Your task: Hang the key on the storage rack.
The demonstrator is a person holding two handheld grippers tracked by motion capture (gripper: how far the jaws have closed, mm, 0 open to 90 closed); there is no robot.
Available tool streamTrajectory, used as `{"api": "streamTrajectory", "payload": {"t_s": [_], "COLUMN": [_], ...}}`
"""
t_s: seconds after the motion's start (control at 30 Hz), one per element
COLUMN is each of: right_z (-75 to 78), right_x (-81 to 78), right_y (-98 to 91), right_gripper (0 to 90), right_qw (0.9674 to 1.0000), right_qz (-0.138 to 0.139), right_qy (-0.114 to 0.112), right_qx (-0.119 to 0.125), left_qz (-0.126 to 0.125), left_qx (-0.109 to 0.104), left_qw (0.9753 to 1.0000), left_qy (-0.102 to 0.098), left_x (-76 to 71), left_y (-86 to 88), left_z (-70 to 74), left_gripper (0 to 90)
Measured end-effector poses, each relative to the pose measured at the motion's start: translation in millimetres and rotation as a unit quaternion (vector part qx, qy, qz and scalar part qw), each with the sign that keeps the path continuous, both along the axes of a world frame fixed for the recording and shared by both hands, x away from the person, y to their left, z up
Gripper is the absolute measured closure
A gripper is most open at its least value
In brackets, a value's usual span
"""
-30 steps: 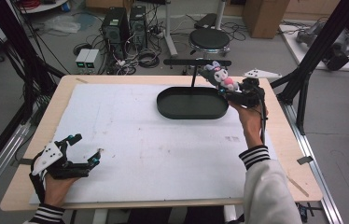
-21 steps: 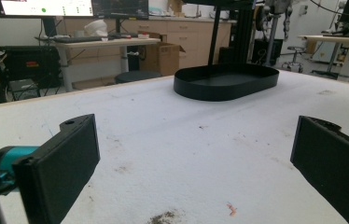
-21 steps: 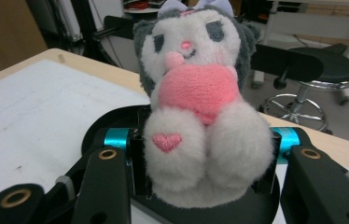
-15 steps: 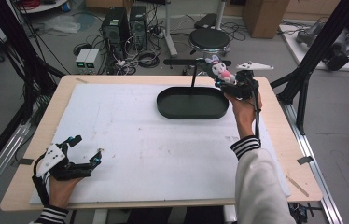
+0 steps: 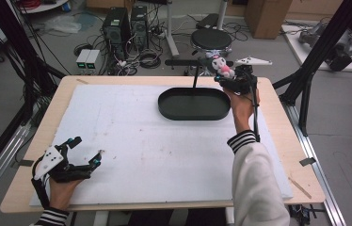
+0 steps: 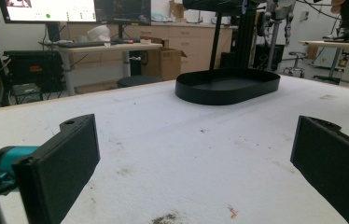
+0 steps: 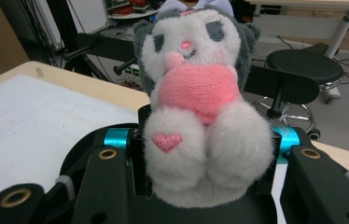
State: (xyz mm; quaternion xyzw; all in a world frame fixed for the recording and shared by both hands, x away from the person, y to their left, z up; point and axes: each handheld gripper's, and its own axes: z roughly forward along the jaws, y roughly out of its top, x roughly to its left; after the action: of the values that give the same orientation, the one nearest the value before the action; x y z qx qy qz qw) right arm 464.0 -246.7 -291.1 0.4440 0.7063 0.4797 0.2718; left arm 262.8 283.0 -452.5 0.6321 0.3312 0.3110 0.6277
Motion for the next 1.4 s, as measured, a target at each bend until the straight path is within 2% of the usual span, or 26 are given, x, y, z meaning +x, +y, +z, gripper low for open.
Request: {"api": "streamTrajectory", "payload": {"t_s": [0.3,0.53,0.67,0.9,1.1,1.2,1.4], "right_z": [2.7,0.8,-1.6,-16.2,-22.7,-23.3,-31.1], "right_x": [7.7,9.1,5.7,-4.6,-10.6,-13.3,-15.6], "right_y": [-1.9,-10.0,-14.6,-23.6,-27.7,-25.4,-21.1], "right_gripper": [53.5,53.4,53.4,53.3,53.3,53.3,53.2], "right_qw": [0.9999,0.9998,0.9998,0.9997,0.9997,0.9996,0.9989], "right_qz": [-0.010,-0.017,-0.018,-0.014,-0.007,-0.002,0.008], "right_qy": [-0.004,0.007,0.009,0.021,0.022,0.020,0.026], "right_qx": [0.001,-0.007,-0.008,-0.008,-0.005,-0.021,-0.038], "left_qz": [0.000,0.000,0.000,0.000,0.000,0.001,0.000], "left_qx": [0.000,0.002,0.000,0.000,0.000,0.000,0.005], "left_qw": [1.0000,1.0000,1.0000,1.0000,1.0000,1.0000,1.0000], "left_qy": [0.003,0.003,0.003,0.004,0.004,0.005,0.003], "left_x": [0.6,0.7,0.8,0.9,0.9,0.9,0.7], "left_y": [0.0,0.0,-0.1,-0.2,-0.2,-0.2,-0.3], "left_z": [0.0,0.1,0.1,0.2,0.2,0.2,0.2], "left_gripper": [1.7,1.7,1.7,1.7,1.7,1.7,1.7]}}
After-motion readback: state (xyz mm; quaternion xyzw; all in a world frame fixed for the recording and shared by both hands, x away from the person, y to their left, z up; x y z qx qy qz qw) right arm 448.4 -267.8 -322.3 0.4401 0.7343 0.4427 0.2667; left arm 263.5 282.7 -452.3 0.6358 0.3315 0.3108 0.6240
